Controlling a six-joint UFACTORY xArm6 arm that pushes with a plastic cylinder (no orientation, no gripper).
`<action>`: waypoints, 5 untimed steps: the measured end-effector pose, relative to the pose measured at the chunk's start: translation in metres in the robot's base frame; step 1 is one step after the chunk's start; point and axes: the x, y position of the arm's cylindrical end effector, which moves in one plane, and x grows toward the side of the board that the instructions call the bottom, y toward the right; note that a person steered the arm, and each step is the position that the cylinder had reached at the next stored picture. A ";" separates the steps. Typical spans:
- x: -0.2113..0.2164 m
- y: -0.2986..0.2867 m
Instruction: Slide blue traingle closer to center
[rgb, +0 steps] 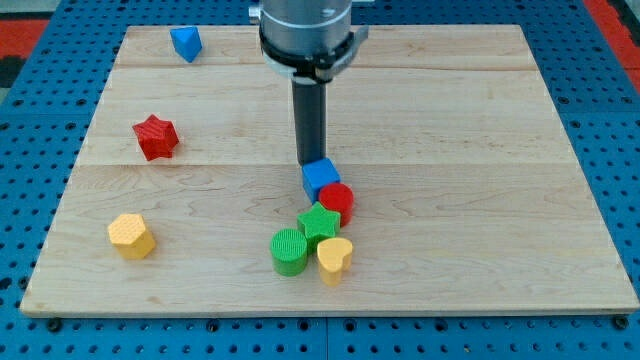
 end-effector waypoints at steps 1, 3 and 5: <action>-0.034 -0.005; -0.190 -0.038; -0.260 -0.133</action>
